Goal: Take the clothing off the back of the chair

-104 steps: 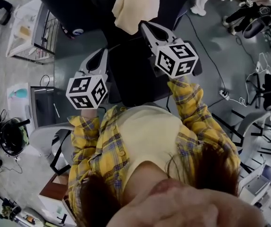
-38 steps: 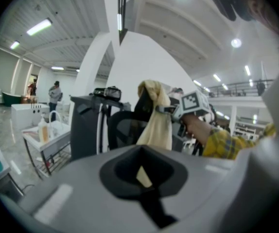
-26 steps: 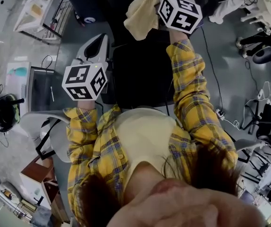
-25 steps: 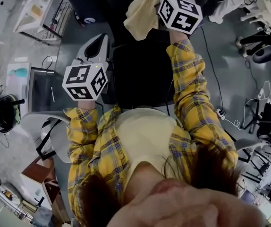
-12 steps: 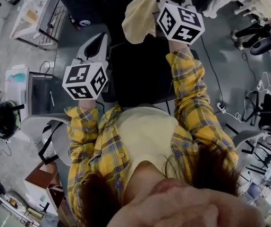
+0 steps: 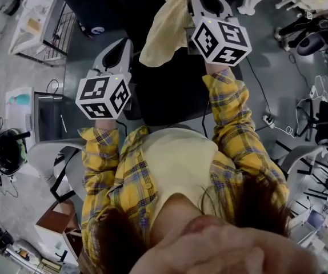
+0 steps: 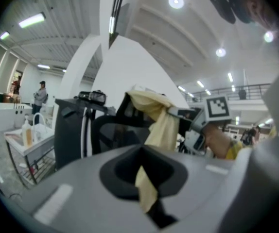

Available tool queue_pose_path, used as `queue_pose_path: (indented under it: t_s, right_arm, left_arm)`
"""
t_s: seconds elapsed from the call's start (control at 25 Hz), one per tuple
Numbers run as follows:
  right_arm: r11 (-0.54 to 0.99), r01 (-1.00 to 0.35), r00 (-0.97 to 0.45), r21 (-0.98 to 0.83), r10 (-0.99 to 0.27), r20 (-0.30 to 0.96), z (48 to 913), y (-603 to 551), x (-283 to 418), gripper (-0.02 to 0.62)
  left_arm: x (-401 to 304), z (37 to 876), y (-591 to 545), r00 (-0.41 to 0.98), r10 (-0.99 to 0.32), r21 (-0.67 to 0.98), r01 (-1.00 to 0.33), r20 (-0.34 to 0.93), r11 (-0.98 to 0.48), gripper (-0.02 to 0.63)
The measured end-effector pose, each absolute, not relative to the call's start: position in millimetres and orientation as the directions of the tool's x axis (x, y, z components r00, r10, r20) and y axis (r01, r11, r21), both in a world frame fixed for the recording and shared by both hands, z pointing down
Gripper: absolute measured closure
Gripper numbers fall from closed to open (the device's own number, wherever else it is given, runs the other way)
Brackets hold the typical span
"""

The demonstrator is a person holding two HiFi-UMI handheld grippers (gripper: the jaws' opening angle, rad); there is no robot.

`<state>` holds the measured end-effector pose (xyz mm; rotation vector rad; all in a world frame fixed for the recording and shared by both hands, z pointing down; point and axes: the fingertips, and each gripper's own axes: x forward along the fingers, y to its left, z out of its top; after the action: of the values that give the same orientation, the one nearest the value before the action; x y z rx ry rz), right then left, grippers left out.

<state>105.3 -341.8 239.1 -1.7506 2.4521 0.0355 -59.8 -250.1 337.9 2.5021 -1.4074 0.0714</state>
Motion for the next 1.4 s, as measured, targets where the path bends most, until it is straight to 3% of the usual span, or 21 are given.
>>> queue_pose_path:
  t_s: [1.4]
  right_arm:
    - [0.328, -0.944, -0.327, -0.035, -0.945, -0.029, 286, -218, 110, 0.511]
  left_arm:
    - [-75, 328, -219, 0.556, -0.823, 0.228, -0.821, 0.118, -0.523, 0.6]
